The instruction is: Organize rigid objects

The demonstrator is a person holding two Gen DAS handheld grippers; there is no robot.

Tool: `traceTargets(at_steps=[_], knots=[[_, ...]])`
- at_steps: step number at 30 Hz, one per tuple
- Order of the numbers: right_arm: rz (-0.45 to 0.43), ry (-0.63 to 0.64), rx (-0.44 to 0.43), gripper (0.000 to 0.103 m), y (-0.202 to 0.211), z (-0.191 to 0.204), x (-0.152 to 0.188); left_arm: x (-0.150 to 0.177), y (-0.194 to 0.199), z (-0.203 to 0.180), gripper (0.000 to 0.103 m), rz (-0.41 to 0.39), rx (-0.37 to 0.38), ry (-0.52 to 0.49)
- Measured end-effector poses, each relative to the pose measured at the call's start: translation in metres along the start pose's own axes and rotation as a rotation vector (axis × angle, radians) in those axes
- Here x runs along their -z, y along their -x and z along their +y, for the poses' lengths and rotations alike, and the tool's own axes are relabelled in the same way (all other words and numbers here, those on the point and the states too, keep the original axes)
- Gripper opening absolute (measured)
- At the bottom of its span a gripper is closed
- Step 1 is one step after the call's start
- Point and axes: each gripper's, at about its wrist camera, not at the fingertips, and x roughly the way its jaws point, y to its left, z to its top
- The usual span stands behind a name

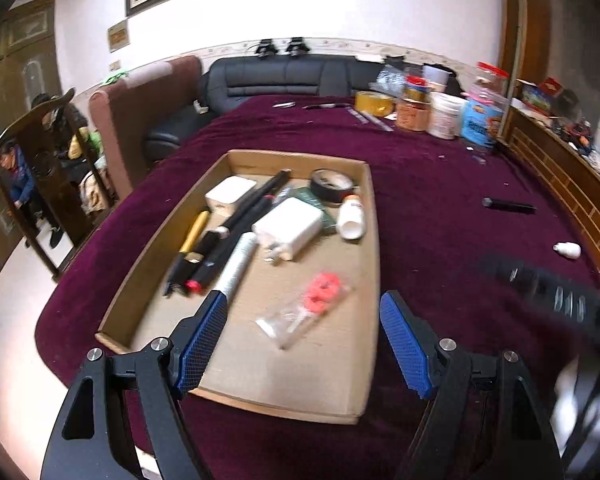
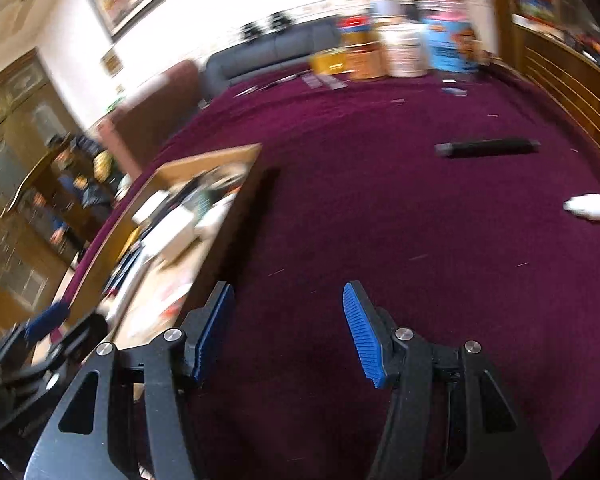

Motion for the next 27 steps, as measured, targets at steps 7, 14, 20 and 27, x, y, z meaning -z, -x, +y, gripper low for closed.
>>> traceTargets(at_steps=[7,14,20,27], knots=[[0.005,-0.178,0.180,0.056,-0.005,-0.110,-0.050,0.001,0.003,-0.028,0.074,-0.007,0.110,-0.030],[0.074,-0.325,0.178,0.056,-0.049,-0.152,-0.099,0.005,0.000,-0.040,0.074,0.017,0.136,-0.051],[0.116,-0.388,0.248,0.057,-0.093,-0.152,-0.135,0.006,0.001,-0.035,0.074,0.011,0.145,-0.039],[0.140,-0.297,0.406,0.022,-0.121,-0.138,-0.159,0.007,0.000,-0.031,0.074,0.014,0.155,-0.032]])
